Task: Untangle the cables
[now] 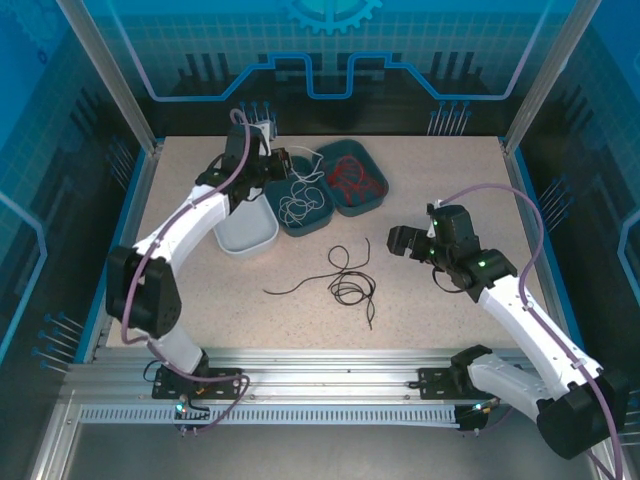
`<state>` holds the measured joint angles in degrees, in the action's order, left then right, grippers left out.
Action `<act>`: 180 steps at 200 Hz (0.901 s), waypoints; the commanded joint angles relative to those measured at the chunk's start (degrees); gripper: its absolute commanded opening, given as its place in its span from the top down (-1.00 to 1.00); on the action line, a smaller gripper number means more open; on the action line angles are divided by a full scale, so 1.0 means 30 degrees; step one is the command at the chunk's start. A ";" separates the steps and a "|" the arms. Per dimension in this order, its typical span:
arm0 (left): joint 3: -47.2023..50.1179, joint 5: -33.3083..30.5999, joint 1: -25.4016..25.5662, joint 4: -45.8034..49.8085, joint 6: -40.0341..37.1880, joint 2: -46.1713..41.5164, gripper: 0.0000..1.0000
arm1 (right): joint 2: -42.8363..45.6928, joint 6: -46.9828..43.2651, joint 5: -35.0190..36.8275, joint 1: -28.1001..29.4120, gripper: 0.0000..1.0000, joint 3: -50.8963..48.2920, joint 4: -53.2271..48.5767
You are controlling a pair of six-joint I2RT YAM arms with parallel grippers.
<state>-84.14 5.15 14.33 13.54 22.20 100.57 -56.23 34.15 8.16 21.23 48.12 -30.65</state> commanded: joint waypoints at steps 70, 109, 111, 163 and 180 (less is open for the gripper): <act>-0.2556 0.1690 -0.1055 0.3088 0.0958 0.4096 0.94 | -0.0118 0.0512 0.0791 0.0045 -0.99 0.0634 -0.1003; -0.2657 0.1074 -0.1172 0.3215 0.0814 0.4473 0.67 | -0.0212 0.0613 0.0743 0.0032 -0.99 0.0649 -0.0973; -0.2657 0.1047 -0.1187 0.3212 0.0814 0.4473 0.65 | -0.0227 0.0617 0.0738 0.0039 -0.99 0.0643 -0.0995; -0.2914 0.0401 -0.1348 0.3299 0.0630 0.4337 0.26 | -0.0184 0.0628 0.0776 0.0118 -0.99 0.0639 -0.1113; -0.2630 0.0583 -0.1348 0.3097 0.0724 0.3863 0.16 | -0.0074 0.0654 0.0897 0.0124 -0.99 0.0646 -0.1147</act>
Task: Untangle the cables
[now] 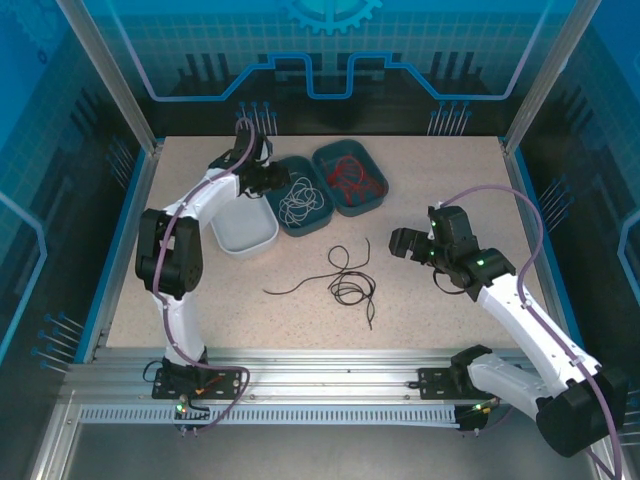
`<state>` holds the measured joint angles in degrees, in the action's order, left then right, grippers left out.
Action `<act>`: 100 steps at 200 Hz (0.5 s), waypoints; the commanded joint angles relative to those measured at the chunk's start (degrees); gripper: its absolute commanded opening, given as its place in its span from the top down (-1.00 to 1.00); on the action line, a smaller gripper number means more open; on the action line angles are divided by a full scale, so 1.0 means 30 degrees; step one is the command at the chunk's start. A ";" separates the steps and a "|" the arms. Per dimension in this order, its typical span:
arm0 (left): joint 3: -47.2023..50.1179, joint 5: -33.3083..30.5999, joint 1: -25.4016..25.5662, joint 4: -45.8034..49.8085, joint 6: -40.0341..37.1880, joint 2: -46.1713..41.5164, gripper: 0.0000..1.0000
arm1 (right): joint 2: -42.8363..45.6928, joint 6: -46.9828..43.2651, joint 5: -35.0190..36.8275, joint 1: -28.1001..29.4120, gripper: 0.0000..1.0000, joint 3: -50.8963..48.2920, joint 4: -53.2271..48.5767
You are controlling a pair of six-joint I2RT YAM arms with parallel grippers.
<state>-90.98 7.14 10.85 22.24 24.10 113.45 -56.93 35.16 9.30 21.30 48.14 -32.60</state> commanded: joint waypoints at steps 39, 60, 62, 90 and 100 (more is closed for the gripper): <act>0.1216 0.0500 0.0069 -0.0594 0.0260 -0.2696 -0.14 | 0.0182 0.0410 0.0840 0.0215 -0.99 0.0626 -0.0613; 0.2470 0.0178 0.0623 -0.0890 0.0154 -0.4482 -0.34 | -0.0032 0.0408 0.1977 0.0887 -0.99 0.1363 -0.1086; 0.2606 0.0135 0.0665 -0.0934 0.0167 -0.4683 -0.36 | -0.0095 0.0410 0.2176 0.0976 -0.99 0.1402 -0.1145; 0.4823 -0.0721 0.1904 -0.1452 0.0060 -0.7347 -0.98 | -0.1091 0.0274 0.3513 0.2493 -0.99 0.2073 -0.1925; 0.5633 -0.1184 0.2496 -0.1530 -0.0045 -0.8356 -0.98 | -0.1701 0.0187 0.3521 0.3155 -0.99 0.2336 -0.2148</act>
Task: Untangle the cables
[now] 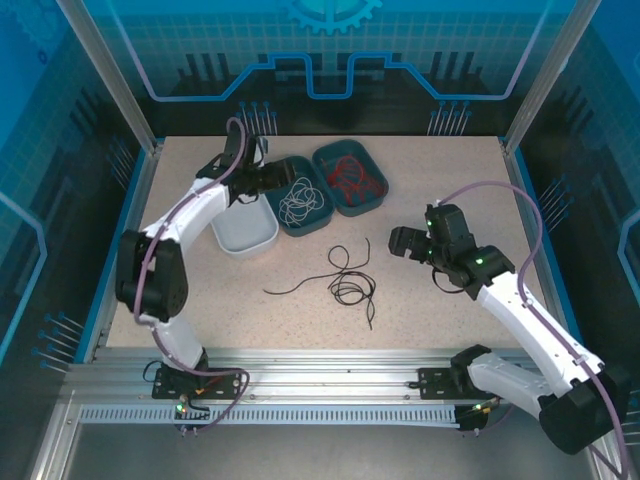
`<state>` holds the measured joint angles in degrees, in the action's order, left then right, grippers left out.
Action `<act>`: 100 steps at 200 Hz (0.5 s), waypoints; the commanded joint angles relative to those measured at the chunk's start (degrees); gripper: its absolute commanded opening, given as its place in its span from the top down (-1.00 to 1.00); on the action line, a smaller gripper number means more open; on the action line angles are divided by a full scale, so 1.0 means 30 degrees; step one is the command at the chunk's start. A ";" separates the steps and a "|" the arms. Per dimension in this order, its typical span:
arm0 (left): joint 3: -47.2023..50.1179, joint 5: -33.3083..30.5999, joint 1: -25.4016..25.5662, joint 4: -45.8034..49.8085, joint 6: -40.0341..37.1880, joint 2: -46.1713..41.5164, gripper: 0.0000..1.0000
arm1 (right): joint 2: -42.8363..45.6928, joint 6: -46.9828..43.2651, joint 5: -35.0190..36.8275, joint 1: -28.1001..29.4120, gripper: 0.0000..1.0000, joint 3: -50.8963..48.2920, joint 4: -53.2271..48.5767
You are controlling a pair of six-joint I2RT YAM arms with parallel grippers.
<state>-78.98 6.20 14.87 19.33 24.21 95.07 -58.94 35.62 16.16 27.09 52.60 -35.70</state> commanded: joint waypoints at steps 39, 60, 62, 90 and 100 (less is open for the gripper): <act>0.6264 -0.3202 0.3187 -0.1987 0.0347 -0.6549 -0.98 | -0.3249 -0.0059 -0.0211 0.4316 -0.98 0.2389 -0.2431; 0.9307 -0.3793 0.3262 -0.3402 0.1754 -0.9181 -0.98 | -0.4639 0.0353 -0.0772 0.5411 -0.80 0.3061 -0.3221; 0.9569 -0.3874 0.3272 -0.3545 0.1880 -0.9473 -0.98 | -0.4758 0.0369 -0.0799 0.5515 -0.79 0.3084 -0.3254; 1.2606 -0.5268 0.3280 -0.4294 0.2829 -1.2963 -0.98 | -0.6294 -0.0102 -0.1927 0.6115 -0.66 0.3272 -0.3126; 1.3159 -0.5870 0.3271 -0.4024 0.2830 -1.3992 -0.98 | -0.6762 -0.0768 -0.2973 0.6121 -0.60 0.3335 -0.2906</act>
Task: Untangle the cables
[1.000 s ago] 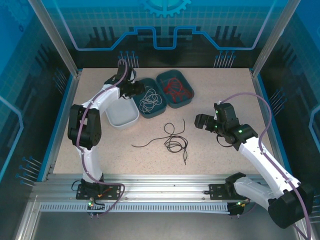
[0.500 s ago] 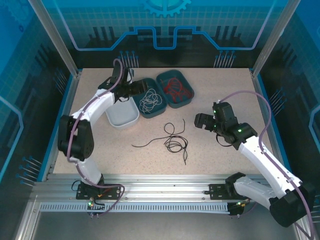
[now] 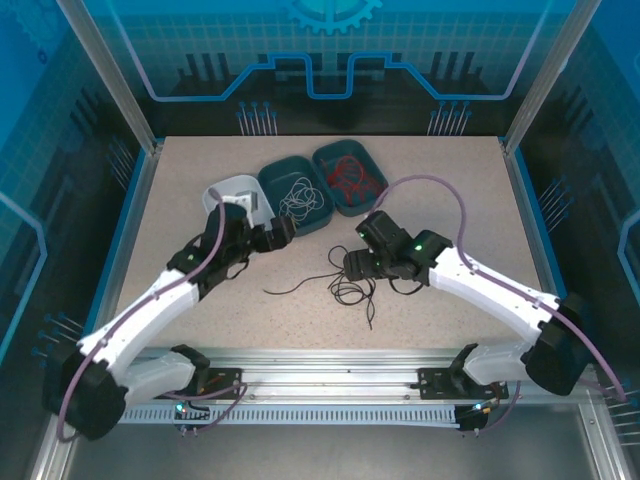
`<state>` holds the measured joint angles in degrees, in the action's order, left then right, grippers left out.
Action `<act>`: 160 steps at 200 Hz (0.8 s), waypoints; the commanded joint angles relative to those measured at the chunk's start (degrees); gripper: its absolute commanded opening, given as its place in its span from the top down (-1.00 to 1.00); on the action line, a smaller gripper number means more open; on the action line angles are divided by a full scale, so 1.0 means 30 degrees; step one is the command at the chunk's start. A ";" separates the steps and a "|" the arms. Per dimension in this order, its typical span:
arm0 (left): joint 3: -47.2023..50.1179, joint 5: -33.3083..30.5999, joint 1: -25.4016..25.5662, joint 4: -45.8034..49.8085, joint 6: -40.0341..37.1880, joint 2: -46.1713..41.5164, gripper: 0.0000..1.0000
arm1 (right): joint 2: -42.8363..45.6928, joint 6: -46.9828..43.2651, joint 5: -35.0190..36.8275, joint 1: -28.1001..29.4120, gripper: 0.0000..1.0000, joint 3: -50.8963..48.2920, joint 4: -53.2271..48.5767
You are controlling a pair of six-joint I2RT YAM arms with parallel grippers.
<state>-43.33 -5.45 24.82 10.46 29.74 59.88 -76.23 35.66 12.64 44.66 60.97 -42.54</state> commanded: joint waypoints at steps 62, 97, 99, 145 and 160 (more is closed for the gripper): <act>0.2562 -0.3269 -0.0067 -0.0121 0.0762 -0.4546 -0.98 | -0.3441 -0.4304 -0.3534 0.0084 -0.22 0.1427 -0.0878; 0.2500 -0.3031 -0.0107 -0.0568 0.0811 -0.3737 -0.98 | -0.4470 -0.4977 -0.4487 -0.0465 -0.12 0.1591 -0.0192; 0.2478 -0.3027 -0.0101 -0.0567 0.0811 -0.3672 -0.99 | -0.4532 -0.5010 -0.4554 -0.0494 -0.12 0.1613 -0.0171; 0.2355 -0.2654 -0.0128 -0.0773 0.1015 -0.3084 -0.98 | -0.6057 -0.5750 -0.4654 -0.0806 0.02 0.2001 -0.0158; 0.2461 -0.2632 -0.0134 -0.0824 0.1132 -0.3079 -0.99 | -0.6528 -0.5844 -0.4689 -0.0850 0.05 0.2083 -0.0060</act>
<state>-36.14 -13.28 24.80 9.96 31.66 50.61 -93.58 20.12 -0.10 42.68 65.39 -42.46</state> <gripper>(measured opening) 0.992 0.485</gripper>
